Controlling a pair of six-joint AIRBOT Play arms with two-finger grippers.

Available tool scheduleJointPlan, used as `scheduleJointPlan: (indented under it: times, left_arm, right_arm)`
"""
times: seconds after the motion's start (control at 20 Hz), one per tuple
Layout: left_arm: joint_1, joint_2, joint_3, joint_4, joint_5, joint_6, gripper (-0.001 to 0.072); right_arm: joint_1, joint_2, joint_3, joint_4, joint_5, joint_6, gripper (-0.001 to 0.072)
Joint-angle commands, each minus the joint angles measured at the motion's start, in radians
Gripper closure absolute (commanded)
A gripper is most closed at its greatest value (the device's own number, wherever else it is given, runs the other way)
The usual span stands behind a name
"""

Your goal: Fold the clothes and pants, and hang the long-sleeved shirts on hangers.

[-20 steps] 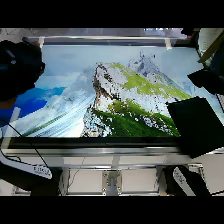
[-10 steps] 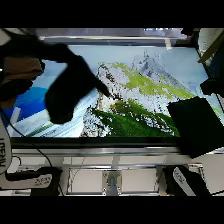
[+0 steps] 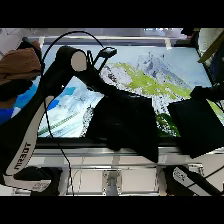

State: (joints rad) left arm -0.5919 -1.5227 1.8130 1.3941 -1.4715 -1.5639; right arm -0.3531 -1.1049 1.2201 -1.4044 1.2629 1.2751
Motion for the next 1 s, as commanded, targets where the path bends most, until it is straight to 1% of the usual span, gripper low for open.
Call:
scheduleJointPlan:
  times: [0.0,0.05,0.1,0.15,0.2,0.25,0.3,0.35,0.45,0.6,0.65,0.8,0.85,0.95]
  left_arm:
    - [0.055,0.008,-0.066,0.131,-0.012,-0.143,0.0027]
    - [0.074,0.017,-0.116,0.131,0.018,-0.165,0.0027]
    - [0.086,0.026,-0.168,0.13,0.078,-0.182,0.0027]
    - [0.095,0.028,-0.212,0.108,0.127,-0.209,0.0027]
    - [0.097,0.028,-0.246,0.068,0.143,-0.233,0.0027]
    - [0.096,0.029,-0.284,0.029,0.156,-0.232,0.0028]
    - [0.082,0.034,-0.326,0.018,0.187,-0.232,0.0029]
    - [0.067,0.04,-0.37,0.018,0.214,-0.238,0.003]
    - [0.032,0.066,-0.481,0.019,0.245,-0.288,0.003]
    - [-0.038,0.148,-0.664,0.018,0.366,-0.383,0.003]
    - [-0.056,0.177,-0.706,0.019,0.385,-0.404,0.003]
    - [-0.078,0.251,-0.806,0.019,0.392,-0.504,0.003]
    - [-0.084,0.275,-0.844,0.026,0.396,-0.536,0.003]
    - [-0.101,0.327,-0.943,0.043,0.426,-0.637,0.003]
  right_arm:
    - [0.001,-0.198,0.001,0.216,0.019,-0.065,0.0115]
    - [0.001,-0.254,0.001,0.289,0.01,-0.07,0.0115]
    - [0.001,-0.309,0.001,0.354,-0.017,-0.092,0.0115]
    - [0.001,-0.357,0.001,0.415,-0.048,-0.092,0.0116]
    - [0.004,-0.394,0.001,0.475,-0.077,-0.1,0.0115]
    - [0.014,-0.429,0.003,0.524,-0.098,-0.132,0.0116]
    - [0.033,-0.463,0.017,0.531,-0.104,-0.142,0.0117]
    - [0.06,-0.506,0.045,0.513,-0.091,-0.142,0.0117]
    - [0.116,-0.598,0.129,0.462,-0.031,-0.141,0.0117]
    - [0.18,-0.7,0.255,0.456,0.0,-0.136,0.0118]
    - [0.194,-0.724,0.291,0.438,0.0,-0.129,0.0158]
    - [0.197,-0.763,0.351,0.323,0.011,-0.064,0.0157]
    - [0.197,-0.766,0.354,0.301,0.026,-0.064,0.0157]
    - [0.197,-0.77,0.354,0.296,0.039,-0.064,0.0157]
